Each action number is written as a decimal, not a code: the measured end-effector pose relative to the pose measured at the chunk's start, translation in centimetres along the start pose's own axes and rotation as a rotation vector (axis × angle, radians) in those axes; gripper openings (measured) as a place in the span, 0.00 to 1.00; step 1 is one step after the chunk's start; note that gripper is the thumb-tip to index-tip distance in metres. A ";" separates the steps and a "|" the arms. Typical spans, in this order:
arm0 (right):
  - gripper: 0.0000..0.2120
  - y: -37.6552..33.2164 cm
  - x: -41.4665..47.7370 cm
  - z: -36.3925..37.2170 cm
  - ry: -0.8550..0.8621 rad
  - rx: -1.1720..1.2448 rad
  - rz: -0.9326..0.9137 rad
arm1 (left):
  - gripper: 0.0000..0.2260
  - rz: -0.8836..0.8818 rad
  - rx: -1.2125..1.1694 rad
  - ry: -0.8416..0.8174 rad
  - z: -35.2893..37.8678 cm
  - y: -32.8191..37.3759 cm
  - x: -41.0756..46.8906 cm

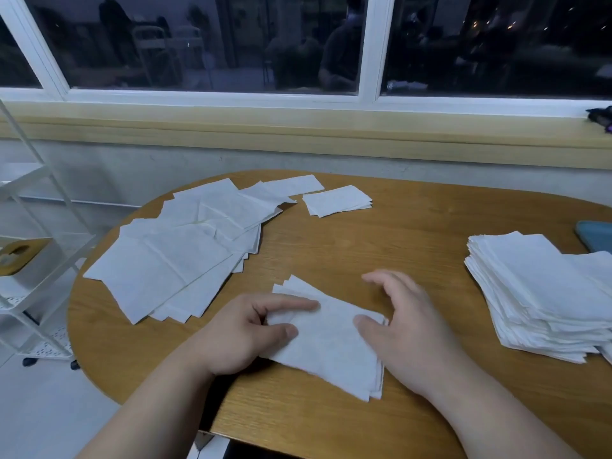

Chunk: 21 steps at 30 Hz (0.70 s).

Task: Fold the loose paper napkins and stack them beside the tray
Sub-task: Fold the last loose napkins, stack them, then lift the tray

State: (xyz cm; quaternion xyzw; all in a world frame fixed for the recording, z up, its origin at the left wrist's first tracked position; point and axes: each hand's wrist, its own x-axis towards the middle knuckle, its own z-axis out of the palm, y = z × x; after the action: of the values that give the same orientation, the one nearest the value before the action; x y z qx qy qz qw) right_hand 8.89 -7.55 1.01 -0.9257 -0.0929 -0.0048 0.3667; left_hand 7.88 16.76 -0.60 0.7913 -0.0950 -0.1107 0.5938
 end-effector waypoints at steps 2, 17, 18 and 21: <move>0.14 -0.1 -0.2 -0.3 -0.128 0.086 0.031 | 0.16 -0.012 -0.046 -0.022 0.2 0.4 0.1; 0.08 4.8 -1.6 -4.3 0.212 0.181 0.282 | 0.19 0.016 0.160 0.177 9.2 4.3 9.8; 0.08 5.0 -1.5 -4.6 0.228 0.164 0.291 | 0.18 0.022 0.187 0.179 9.9 4.4 10.6; 0.05 5.3 -1.5 -5.0 0.240 0.077 0.301 | 0.15 0.004 0.260 0.175 11.8 4.8 12.6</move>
State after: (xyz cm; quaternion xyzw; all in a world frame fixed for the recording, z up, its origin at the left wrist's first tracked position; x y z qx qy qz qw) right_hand 8.65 -14.97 1.00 -0.9073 0.0907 -0.0567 0.4068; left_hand 16.45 1.00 0.07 0.8679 -0.0580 -0.0270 0.4926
